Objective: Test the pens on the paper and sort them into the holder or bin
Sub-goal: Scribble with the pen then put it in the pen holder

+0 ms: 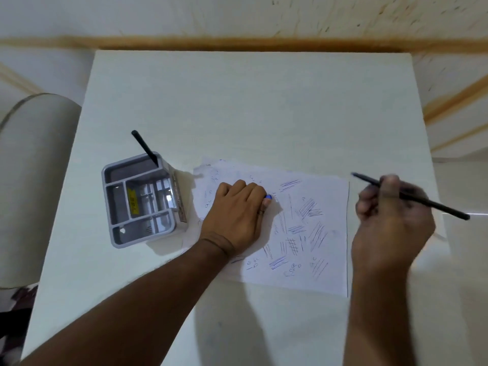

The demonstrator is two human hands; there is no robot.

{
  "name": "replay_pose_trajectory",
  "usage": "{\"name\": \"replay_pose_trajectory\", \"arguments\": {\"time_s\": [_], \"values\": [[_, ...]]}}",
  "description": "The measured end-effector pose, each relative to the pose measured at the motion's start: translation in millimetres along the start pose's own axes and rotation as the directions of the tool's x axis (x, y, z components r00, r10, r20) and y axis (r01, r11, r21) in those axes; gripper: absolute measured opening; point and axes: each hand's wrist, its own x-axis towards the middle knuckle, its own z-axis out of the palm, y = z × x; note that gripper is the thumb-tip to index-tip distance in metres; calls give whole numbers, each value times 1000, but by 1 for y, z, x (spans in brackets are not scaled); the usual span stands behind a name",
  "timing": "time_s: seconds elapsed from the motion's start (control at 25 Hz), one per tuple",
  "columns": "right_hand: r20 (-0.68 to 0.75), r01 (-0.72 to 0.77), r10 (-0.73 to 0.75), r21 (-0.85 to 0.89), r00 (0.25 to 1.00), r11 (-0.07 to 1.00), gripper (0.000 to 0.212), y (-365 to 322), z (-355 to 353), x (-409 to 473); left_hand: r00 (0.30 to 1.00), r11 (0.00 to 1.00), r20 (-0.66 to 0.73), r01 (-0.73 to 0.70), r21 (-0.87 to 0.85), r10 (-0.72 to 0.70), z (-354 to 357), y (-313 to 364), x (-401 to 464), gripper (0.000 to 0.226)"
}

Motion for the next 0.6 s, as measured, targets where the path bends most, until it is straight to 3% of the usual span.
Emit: {"name": "replay_pose_trajectory", "arguments": {"time_s": [0.12, 0.2, 0.28, 0.36, 0.6], "values": [[262, 127, -45, -308, 964, 943, 23, -12, 8, 7, 1000, 1000, -14, -18, -18, 18, -3, 2, -1, 22], [489, 255, -9, -439, 872, 862, 20, -3, 17, 0, 999, 999, 1, -42, -10, 42, -8, 3, 1, 32], [617, 402, -43, -458, 786, 793, 19, 11, 23, -3, 998, 997, 3, -66, 40, 66, -9, 3, 2, 34], [652, 464, -89, -430, 753, 774, 17, 22, 30, -3, 997, 996, -4, -71, 63, 71, -8, 3, 3, 29], [644, 342, 67, -488, 762, 803, 21, 42, 46, 2, 998, 997, -15, -68, 49, 68, -7, 3, 4, 26]]}}
